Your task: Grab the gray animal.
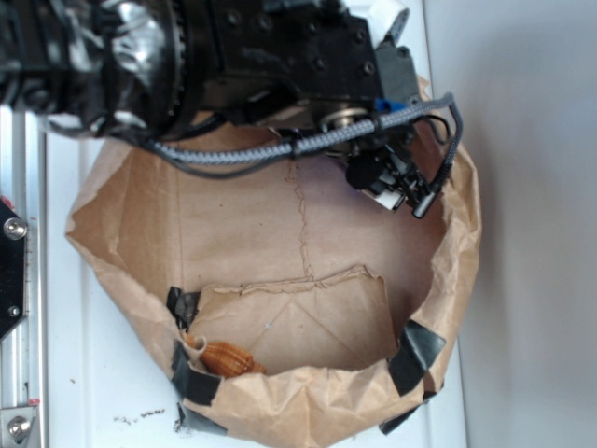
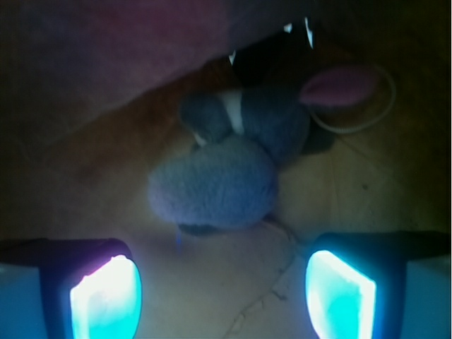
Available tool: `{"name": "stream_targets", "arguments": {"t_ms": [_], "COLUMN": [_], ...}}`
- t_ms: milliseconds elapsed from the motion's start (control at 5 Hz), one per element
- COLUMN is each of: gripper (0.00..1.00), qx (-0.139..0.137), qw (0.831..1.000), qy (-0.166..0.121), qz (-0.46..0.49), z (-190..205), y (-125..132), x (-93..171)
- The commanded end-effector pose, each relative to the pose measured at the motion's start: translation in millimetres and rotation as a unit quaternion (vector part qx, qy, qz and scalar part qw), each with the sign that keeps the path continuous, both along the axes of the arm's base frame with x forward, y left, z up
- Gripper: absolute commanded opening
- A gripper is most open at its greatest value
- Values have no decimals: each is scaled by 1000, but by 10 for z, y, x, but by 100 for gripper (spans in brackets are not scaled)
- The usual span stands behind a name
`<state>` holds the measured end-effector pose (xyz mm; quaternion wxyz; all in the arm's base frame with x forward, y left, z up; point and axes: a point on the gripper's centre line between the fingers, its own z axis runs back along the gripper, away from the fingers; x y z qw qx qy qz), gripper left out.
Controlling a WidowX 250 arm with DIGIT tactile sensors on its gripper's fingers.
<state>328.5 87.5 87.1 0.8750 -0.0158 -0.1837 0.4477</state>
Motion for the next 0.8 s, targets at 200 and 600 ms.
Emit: {"name": "stream_targets", "arguments": {"t_ms": [200,600], "gripper": [100,100], "qx": [66,74], "qw": [996,993], "qy": [-39,-43], "qz": [43,85], "z": [0,-44], "y": [334,382], "x": [-31,158]}}
